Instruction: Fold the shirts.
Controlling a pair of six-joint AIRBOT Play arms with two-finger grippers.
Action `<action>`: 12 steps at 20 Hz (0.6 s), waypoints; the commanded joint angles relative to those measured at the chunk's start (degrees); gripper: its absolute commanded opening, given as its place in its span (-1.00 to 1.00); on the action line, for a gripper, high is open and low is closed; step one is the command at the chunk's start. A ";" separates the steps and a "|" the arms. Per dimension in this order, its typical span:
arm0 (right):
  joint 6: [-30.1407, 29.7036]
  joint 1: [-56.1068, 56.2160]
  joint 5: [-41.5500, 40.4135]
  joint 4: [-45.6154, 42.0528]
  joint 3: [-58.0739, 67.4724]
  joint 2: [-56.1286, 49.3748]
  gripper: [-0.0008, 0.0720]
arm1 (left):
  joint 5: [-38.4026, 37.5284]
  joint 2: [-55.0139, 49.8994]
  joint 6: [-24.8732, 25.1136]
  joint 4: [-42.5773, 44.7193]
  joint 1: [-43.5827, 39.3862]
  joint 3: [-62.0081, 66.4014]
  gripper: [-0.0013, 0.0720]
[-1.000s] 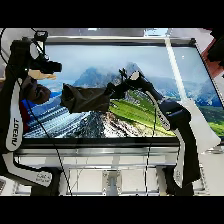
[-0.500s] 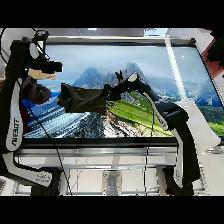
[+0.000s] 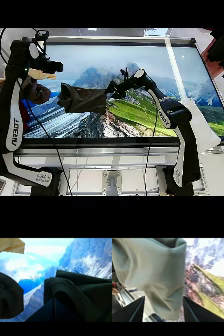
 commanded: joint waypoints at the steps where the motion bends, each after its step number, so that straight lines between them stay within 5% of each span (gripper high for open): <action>1: 0.57 1.84 -1.49 -2.69 0.11 -0.04 0.56 | 0.02 0.04 0.07 -0.20 0.02 0.07 -0.93; 5: 3.04 3.58 -1.51 -8.70 0.11 -0.07 0.56 | 0.09 0.04 0.09 -0.31 0.02 0.07 -0.93; 12: 4.26 5.66 -2.19 -7.04 0.11 -0.42 0.56 | 1.51 0.04 0.09 -0.35 0.02 0.07 -0.93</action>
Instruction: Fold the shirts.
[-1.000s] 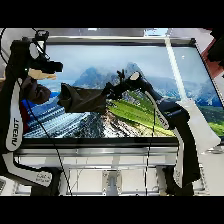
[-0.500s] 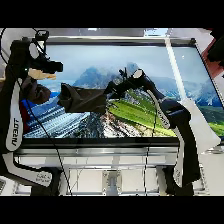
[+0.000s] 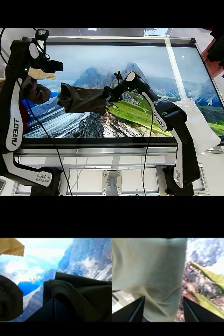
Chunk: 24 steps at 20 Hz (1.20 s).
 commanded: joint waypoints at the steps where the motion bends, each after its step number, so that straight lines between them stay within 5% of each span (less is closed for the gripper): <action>1: 0.68 1.18 -0.48 1.75 0.07 -0.55 0.55 | 0.48 0.04 0.02 0.00 0.02 0.04 -0.93; 5: 1.95 2.01 -1.42 4.24 0.07 -1.79 0.49 | 0.46 0.04 0.52 0.02 0.02 0.04 -0.93; 6: 1.95 1.97 -1.97 4.63 0.07 -1.79 0.31 | 0.48 0.04 0.92 0.02 0.02 0.04 -0.93; 8: 1.40 1.51 -3.54 7.78 0.09 -1.77 -0.78 | 0.48 0.04 1.49 0.02 0.02 0.04 -0.93; 9: 0.76 1.11 -4.59 9.33 0.09 -1.77 -0.90 | 0.48 0.04 1.49 0.02 0.02 0.04 -0.93; 13: -3.56 -1.73 -5.55 9.25 0.09 -0.02 -0.91 | 0.46 0.04 1.55 0.22 0.02 0.04 -0.93; 16: -2.36 -7.04 -3.17 -0.81 0.09 5.22 -0.91 | 0.35 0.04 1.53 0.46 0.02 0.04 -0.93; 20: 2.40 -17.25 7.52 -20.11 0.07 15.78 -0.91 | 0.00 0.04 1.46 0.37 0.02 0.04 -0.93; 24: 3.02 -30.14 18.56 -30.05 0.07 26.71 -0.91 | -0.68 0.04 1.25 -0.61 0.02 0.04 -0.93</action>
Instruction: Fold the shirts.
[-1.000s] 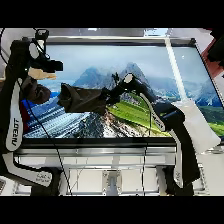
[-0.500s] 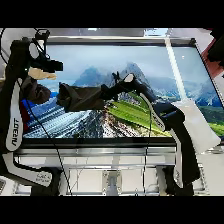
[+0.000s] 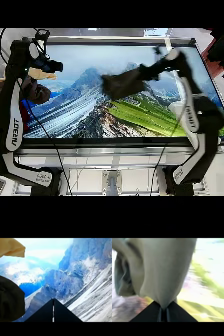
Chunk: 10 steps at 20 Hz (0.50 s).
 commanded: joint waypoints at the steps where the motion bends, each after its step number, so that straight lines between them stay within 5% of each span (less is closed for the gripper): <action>1: 1.11 -11.67 11.19 -11.67 0.02 9.49 -0.91 | -1.07 0.04 -0.20 -0.98 0.02 0.07 -0.93; 5: 1.31 -23.65 26.10 -17.81 0.02 14.91 -0.91 | -1.88 0.04 -0.20 -3.43 0.02 0.07 -0.93; 10: 4.26 -29.64 26.12 -18.25 -4.04 17.03 -0.91 | -3.17 0.04 -0.17 -6.84 0.00 0.07 -0.93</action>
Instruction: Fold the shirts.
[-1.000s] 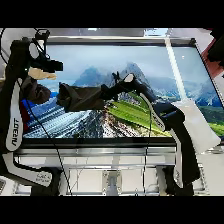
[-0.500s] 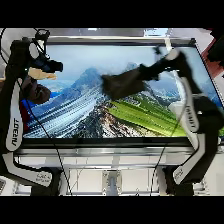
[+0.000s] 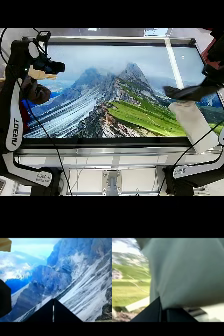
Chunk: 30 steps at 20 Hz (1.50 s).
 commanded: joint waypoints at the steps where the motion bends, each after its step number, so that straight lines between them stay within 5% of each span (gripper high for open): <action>1: 1.51 -3.98 3.06 -2.25 -2.78 1.44 -0.91 | -1.60 0.04 0.02 -1.79 0.00 0.07 -0.93; 8: 1.09 -3.28 3.17 -3.41 -15.47 1.44 -0.91 | -4.39 0.04 -0.02 -1.79 0.00 0.07 -0.93; 13: 0.83 -3.06 3.17 -18.71 -26.16 1.44 -0.86 | -6.21 0.04 0.00 -1.79 0.00 0.07 -0.93; 14: -0.22 -3.06 3.17 -20.37 -26.73 1.44 -0.56 | -6.27 0.04 0.00 -1.79 0.00 0.07 -0.93; 16: -0.24 -3.02 3.13 -19.10 -25.86 1.62 0.66 | -6.16 0.04 0.00 -1.79 0.00 0.07 -0.93; 17: -0.26 -2.99 3.10 -16.87 -24.72 1.64 0.74 | -6.05 0.04 -0.02 -1.79 0.00 0.07 -0.93; 20: -1.81 -2.89 0.04 -0.87 -19.52 1.68 0.69 | -6.08 0.04 -0.09 -2.95 0.00 0.07 -0.93; 24: -13.22 2.71 -16.57 29.81 -18.23 2.80 0.69 | -4.61 0.02 -2.62 -14.56 -0.07 0.07 -0.93; 26: -18.03 9.68 -24.15 30.14 -18.38 2.80 0.69 | -3.10 0.00 -2.29 -21.66 -0.79 0.07 -0.93; 30: -18.51 22.34 -31.47 12.20 -18.38 2.73 0.69 | -2.80 0.00 -1.25 -21.97 -3.65 0.07 -0.93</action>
